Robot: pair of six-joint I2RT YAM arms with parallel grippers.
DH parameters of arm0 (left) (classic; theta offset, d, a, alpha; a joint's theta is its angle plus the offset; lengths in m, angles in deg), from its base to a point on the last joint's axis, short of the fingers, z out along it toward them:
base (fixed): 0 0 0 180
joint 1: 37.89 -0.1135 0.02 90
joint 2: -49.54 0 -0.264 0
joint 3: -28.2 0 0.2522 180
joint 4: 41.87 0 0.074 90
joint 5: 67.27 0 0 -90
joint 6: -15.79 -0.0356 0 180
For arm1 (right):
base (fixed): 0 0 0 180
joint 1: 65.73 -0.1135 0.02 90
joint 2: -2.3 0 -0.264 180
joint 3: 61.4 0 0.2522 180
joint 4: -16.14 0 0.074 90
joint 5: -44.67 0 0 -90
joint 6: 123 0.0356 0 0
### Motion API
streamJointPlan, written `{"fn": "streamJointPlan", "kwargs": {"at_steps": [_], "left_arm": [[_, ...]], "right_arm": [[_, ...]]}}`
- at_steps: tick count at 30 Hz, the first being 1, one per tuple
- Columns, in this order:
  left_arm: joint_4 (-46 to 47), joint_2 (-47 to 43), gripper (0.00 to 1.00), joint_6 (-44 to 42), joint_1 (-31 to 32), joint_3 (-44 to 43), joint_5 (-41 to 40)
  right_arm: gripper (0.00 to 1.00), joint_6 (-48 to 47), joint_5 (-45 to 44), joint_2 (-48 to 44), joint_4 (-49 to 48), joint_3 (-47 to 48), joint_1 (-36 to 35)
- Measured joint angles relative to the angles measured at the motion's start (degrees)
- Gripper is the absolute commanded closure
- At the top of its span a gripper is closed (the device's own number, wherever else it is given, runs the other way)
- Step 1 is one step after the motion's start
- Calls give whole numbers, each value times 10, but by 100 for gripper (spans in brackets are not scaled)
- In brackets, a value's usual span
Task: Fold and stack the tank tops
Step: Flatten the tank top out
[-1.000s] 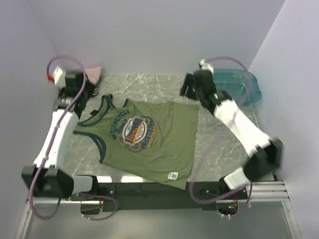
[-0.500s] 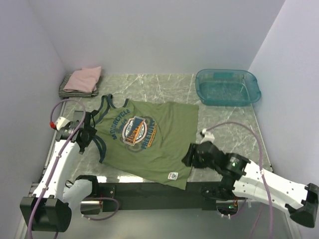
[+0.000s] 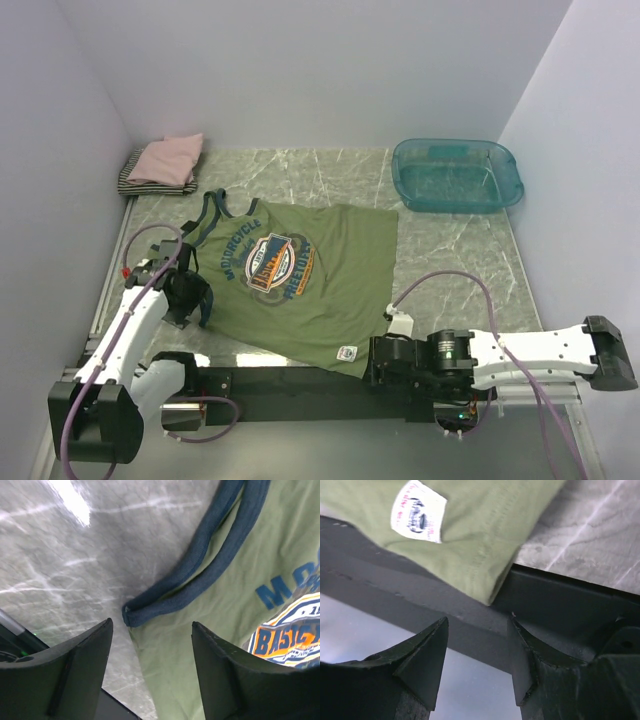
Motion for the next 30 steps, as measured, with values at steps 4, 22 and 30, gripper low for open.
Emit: {"fn": "streamJointPlan", "kwargs": {"at_steps": [4,22,30], "left_arm": [[10,-8,37,0,0,22,27],[-2,-10,40,59,53,37,30],[17,33,57,84,55,65,23]], "right_arm": [[42,31,-5,16,-11,-16,-10],[53,78,-43,63,-47,-16,-11],[53,76,-45,64,-46,-16,-11]]}}
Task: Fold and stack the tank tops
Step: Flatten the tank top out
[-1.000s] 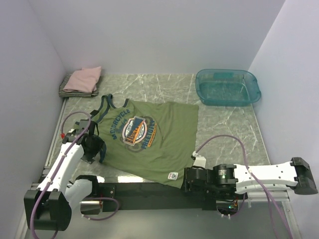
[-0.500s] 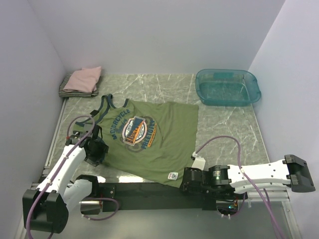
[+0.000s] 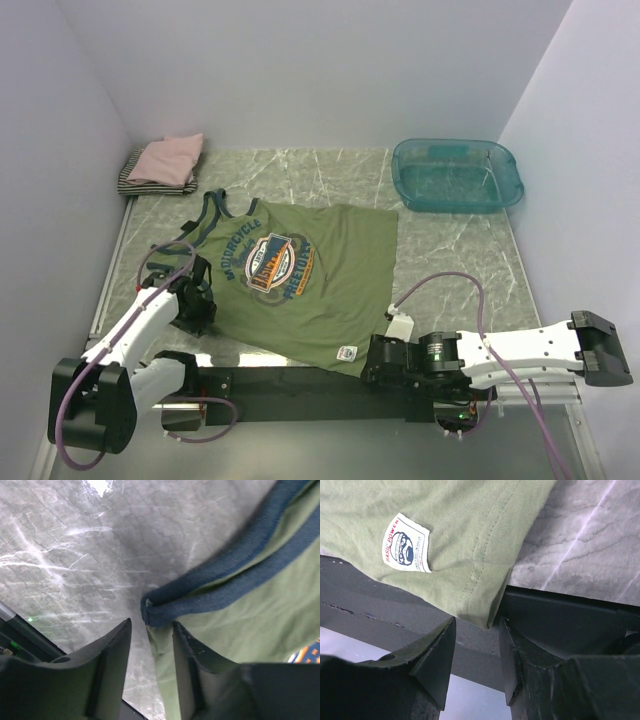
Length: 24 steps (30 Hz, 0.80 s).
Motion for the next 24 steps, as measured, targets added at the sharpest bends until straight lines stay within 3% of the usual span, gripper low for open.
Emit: {"fn": "streamJointPlan", "kwargs": {"at_steps": [4,6,9,10,16,24], "left_arm": [[12,3,67,6,3,14,0],[14,4,76,11,4,17,0],[23,8,97,17,4,20,0],[25,9,99,17,4,20,0],[24,1,99,15,5,19,-1],[-32,-68,99,16,5,-26,-16]], "right_arm": [[55,-9,0,16,-7,1,0],[65,-17,0,30,-12,5,0],[77,-25,-1,46,-20,9,0],[83,-28,-1,48,-21,10,0],[100,-52,-1,50,-4,20,0],[100,-136,24,58,42,91,-9]]}}
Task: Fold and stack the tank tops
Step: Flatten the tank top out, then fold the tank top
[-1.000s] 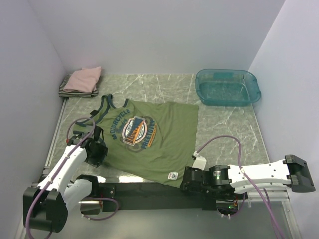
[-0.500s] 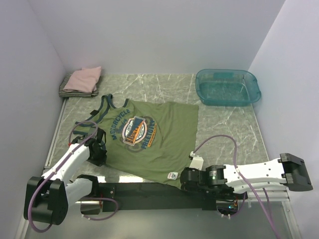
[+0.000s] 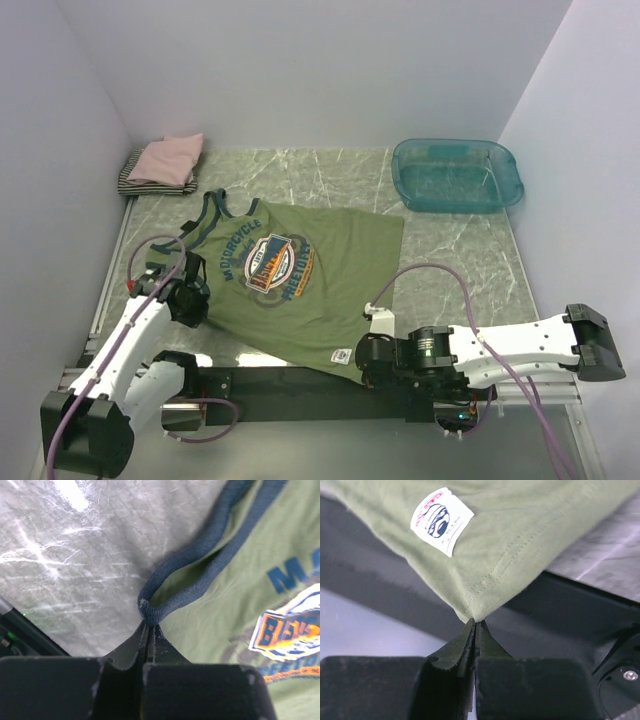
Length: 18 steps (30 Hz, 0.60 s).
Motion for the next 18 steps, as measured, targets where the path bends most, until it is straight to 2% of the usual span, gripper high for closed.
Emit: {"fn": "streamJointPlan", "kwargs": {"at_steps": [13,16,18], "left_arm": [[-93,-24,99,-17,0,-80,-40],[-85,-13,99,-28,-3,-104,-45],[-65,8,99,-35,-7,-118,-43]], "right_arm": [[100,-87,36,14,40,96,-10],[100,-90,37,-2,66,97,16],[100,-98,35,-20,83,97,59]]}}
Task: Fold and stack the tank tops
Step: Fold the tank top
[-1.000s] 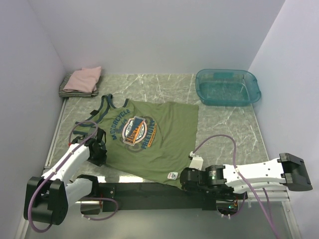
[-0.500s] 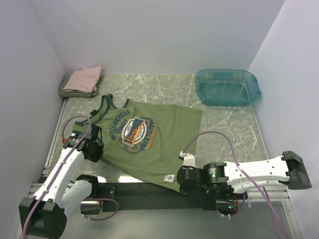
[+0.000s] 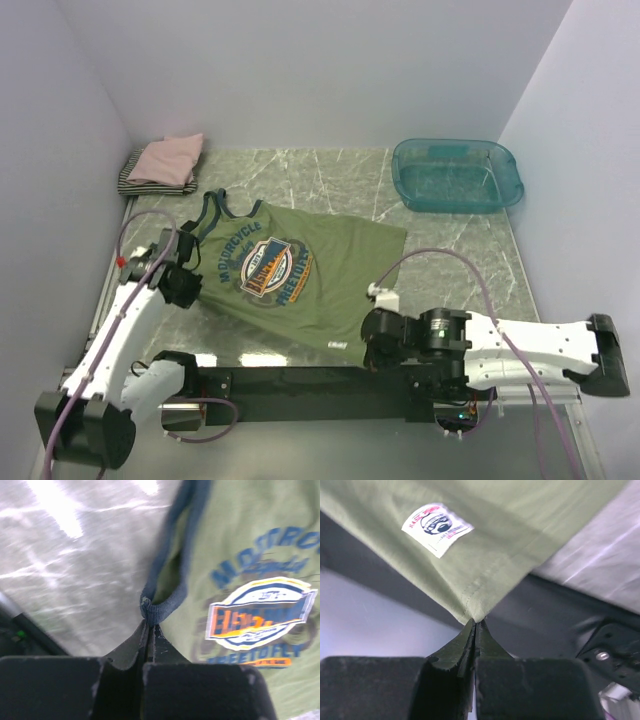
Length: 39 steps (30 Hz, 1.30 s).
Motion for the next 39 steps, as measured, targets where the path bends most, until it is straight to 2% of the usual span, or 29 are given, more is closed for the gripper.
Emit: {"fn": "streamJointPlan", "kwargs": {"at_steps": [4,12,16,27,28,29,31,32,34,35,38,39], "left_arm": [[75,79,99,-20,-2,-29,12],[217,254,99,-42,-2,-82,53],[257,315,99,-43,0,-111,68],[330,448,99,-59,5,-189,107],[334,456,98,-60,6,-192,110],[338,464,91,-62,6,-194,113],[344,478,82,-70,7,-197,120],[349,485,74,-73,7,-197,123],[356,492,63,-81,8,-197,130],[362,493,53,-87,8,-197,135],[377,491,39,-103,8,-198,146],[379,489,38,-110,8,-201,149]], "right_arm": [[100,-33,-5,-23,12,0,89],[100,-117,-9,30,-9,3,236],[100,-152,-9,55,-35,3,298],[100,-207,0,130,-109,-6,403],[100,-210,1,136,-115,-8,407],[99,-212,2,142,-119,-9,411],[86,-214,5,153,-130,-12,417],[69,-215,6,157,-132,-14,419],[53,-219,6,162,-135,-16,422],[44,-221,6,162,-135,-16,424],[33,-225,0,155,-132,-15,427],[32,-225,-4,151,-127,-12,428]]}}
